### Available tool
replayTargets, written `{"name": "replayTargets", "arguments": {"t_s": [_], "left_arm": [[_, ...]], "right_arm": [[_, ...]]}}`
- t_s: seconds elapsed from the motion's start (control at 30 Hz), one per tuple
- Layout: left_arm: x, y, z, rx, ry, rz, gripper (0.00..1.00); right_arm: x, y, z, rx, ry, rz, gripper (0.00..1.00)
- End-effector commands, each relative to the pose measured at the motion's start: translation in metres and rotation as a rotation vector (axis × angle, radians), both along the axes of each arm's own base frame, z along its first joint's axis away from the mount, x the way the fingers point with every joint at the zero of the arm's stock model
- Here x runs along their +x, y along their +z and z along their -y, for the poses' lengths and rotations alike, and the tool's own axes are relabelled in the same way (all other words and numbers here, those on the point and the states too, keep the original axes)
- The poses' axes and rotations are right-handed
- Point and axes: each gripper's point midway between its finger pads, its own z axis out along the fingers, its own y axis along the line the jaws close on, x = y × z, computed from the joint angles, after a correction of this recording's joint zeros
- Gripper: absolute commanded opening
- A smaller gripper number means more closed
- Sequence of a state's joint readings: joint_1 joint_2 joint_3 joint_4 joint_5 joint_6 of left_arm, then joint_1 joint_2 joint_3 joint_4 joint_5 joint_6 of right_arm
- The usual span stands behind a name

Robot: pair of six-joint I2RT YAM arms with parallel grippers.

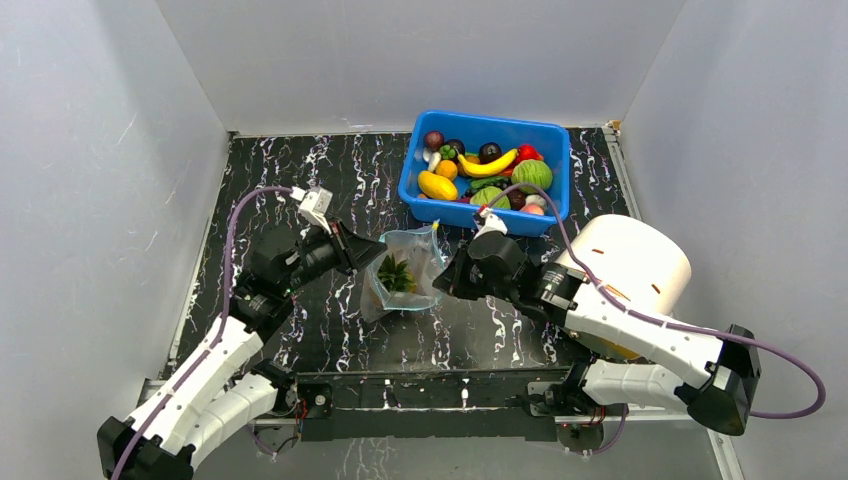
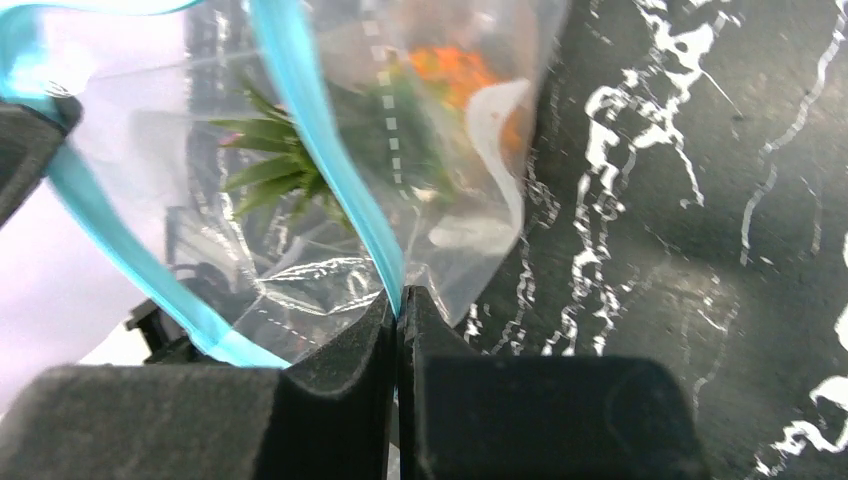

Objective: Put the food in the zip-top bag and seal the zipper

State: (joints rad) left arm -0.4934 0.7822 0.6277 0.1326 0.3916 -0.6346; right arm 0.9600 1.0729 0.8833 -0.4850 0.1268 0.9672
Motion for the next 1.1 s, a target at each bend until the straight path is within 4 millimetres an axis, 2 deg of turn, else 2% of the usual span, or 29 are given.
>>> {"name": "replayTargets", "arguments": {"t_s": [0.0,0.1,0.2,0.37,0.43,0.5,0.53,0.67,0.87,0.97,1.07], "left_arm": [[0.0,0.025,-0.01,0.139,-0.014,0.124,0.12],[0.002,0.015,-0.018,0.26,-0.021,0.121,0.14],[0.001,0.009,-0.023,0.338,-0.037,0.116,0.15],[-0.004,0.008,-0.019,0.341,-0.087,0.148,0.06],[-0.007,0.01,-0.017,0.329,-0.105,0.163,0.15],[-0.008,0.009,-0.017,0.332,-0.112,0.166,0.31],[-0.008,0.007,-0.018,0.338,-0.112,0.168,0.35],[0.002,-0.001,-0.027,0.392,-0.059,0.174,0.38],[0.01,-0.006,-0.021,0.407,-0.082,0.221,0.42],[0.017,-0.001,-0.02,0.407,-0.067,0.242,0.52],[0.019,0.008,-0.017,0.396,-0.067,0.258,0.55]], "right_arm": [[0.018,0.079,-0.029,0.159,0.045,0.148,0.0],[0.012,0.087,-0.039,0.182,0.1,0.136,0.0],[0.006,0.087,-0.045,0.212,0.13,0.112,0.0],[0.008,0.086,-0.04,0.204,0.103,0.109,0.0],[0.009,0.09,-0.039,0.203,0.097,0.119,0.0],[0.009,0.09,-0.038,0.193,0.096,0.122,0.0],[0.01,0.09,-0.038,0.191,0.094,0.122,0.0],[0.007,0.089,-0.039,0.193,0.107,0.114,0.0],[0.002,0.082,-0.037,0.183,0.126,0.095,0.0],[0.002,0.079,-0.034,0.172,0.115,0.093,0.0],[0.001,0.076,-0.029,0.16,0.102,0.09,0.0]]}}
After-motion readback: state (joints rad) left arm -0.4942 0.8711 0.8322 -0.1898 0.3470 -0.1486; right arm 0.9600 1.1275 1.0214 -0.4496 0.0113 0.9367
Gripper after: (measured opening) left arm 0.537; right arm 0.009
